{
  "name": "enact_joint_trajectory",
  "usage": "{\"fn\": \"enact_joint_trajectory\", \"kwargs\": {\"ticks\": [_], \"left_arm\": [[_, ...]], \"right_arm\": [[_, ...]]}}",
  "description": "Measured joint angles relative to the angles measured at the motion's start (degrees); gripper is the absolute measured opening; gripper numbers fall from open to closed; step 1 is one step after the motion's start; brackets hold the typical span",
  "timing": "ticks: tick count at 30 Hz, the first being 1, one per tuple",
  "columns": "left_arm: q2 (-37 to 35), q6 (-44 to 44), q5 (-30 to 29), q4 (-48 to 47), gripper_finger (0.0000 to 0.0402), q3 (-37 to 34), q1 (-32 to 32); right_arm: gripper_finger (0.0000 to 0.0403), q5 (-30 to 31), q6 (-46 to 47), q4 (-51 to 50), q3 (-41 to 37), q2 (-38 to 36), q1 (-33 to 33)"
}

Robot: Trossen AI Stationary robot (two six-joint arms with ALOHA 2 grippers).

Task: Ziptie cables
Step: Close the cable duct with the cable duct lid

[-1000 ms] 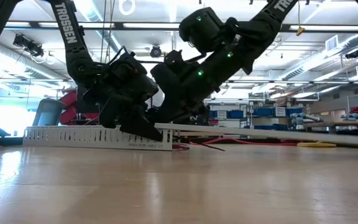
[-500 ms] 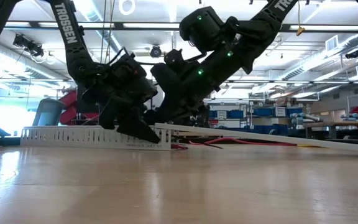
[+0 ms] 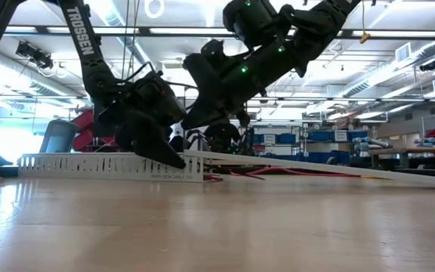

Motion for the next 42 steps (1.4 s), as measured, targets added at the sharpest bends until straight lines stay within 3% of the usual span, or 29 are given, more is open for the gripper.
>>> {"fn": "enact_joint_trajectory", "kwargs": {"ticks": [14, 22, 31, 42], "left_arm": [[-1.2, 0.9, 0.2, -4.5, 0.0289, 0.1, 2.9], [-1.6, 3.9, -3.8, -8.7, 0.0289, 0.3, 2.9], [-1.5, 3.8, -7.9, -9.0, 0.0289, 0.3, 2.9], [-1.4, 4.1, -8.0, -6.7, 0.0285, 0.1, 2.7]], "right_arm": [[0.0, 0.0, 0.1, -0.9, 0.0, 0.0, 0.3], [0.0, 0.0, 0.3, -1.8, 0.0, 0.0, 0.3], [0.0, 1.4, 2.7, -6.9, 0.0, 0.0, 0.3], [0.0, 3.5, 3.1, -8.5, 0.0, -0.3, 0.3]]}}
